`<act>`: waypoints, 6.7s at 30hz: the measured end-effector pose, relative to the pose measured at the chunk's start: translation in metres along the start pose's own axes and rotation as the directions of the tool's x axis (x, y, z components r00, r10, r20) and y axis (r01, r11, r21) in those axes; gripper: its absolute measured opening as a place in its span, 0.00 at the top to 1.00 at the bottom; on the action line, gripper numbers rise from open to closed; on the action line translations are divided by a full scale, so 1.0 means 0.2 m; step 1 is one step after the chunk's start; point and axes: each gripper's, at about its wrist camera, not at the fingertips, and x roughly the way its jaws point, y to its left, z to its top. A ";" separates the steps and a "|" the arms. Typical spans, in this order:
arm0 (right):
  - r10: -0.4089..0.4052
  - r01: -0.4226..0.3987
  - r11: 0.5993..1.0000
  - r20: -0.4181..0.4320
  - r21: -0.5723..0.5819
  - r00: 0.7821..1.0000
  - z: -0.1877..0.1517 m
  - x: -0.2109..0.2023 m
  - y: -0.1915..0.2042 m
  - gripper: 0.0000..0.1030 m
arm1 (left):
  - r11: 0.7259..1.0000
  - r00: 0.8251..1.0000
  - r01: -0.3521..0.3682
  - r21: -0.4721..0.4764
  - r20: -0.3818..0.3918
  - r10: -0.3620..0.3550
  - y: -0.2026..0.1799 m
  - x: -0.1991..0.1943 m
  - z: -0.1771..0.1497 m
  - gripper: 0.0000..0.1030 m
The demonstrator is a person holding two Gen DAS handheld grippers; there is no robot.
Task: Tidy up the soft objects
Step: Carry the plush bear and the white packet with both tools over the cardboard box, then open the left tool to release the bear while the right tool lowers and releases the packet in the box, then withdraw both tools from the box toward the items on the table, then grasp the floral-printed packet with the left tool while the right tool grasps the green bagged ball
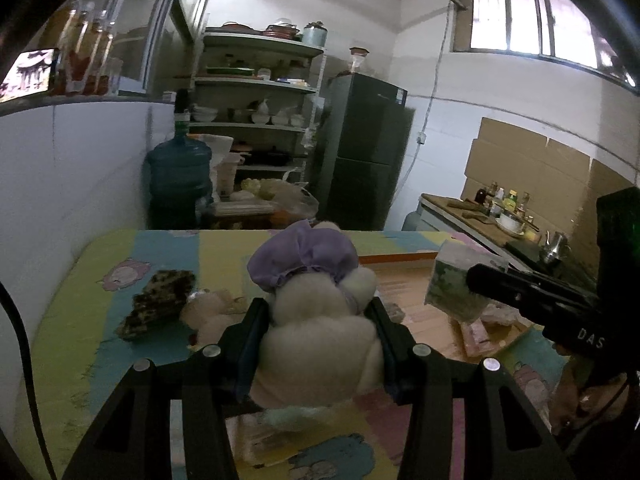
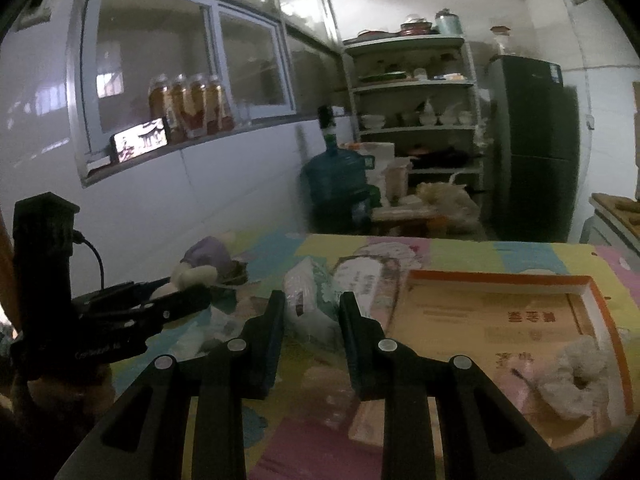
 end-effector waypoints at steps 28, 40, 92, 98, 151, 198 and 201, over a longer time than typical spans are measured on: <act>-0.182 0.170 0.976 0.076 0.137 0.980 -0.10 -0.36 -0.56 0.73 | 0.992 0.992 0.114 0.054 -0.067 -0.110 -0.52 0.34 0.06 0.52; -0.233 0.216 0.959 0.079 0.182 0.969 -0.13 -0.40 -0.81 0.73 | 0.990 0.984 0.133 0.056 -0.125 -0.125 -0.71 0.56 0.05 0.52; -0.174 0.202 0.955 -0.143 0.217 0.974 -0.20 0.02 -1.16 0.55 | 0.996 0.923 0.074 0.056 -0.382 -0.048 -0.87 1.02 -0.05 0.29; -0.171 0.197 0.954 -0.126 0.228 0.977 -0.21 -0.02 -1.16 0.49 | 0.995 0.936 0.089 0.050 -0.346 -0.067 -0.88 0.96 -0.03 0.20; -0.112 0.117 0.984 -0.045 0.132 0.993 -0.12 -0.10 -0.42 0.25 | 0.993 0.993 -0.111 -0.032 -0.053 0.109 -0.31 0.12 -0.06 0.13; 0.083 -0.117 0.988 -0.297 -0.101 0.951 -0.25 0.44 0.33 0.25 | 0.936 0.960 -0.274 -0.223 -0.115 0.253 0.52 -0.16 -0.34 0.15; 0.085 -0.138 0.980 -0.320 -0.145 0.944 -0.26 0.48 0.39 0.25 | 0.935 0.960 -0.273 -0.226 -0.122 0.251 0.53 -0.15 -0.36 0.15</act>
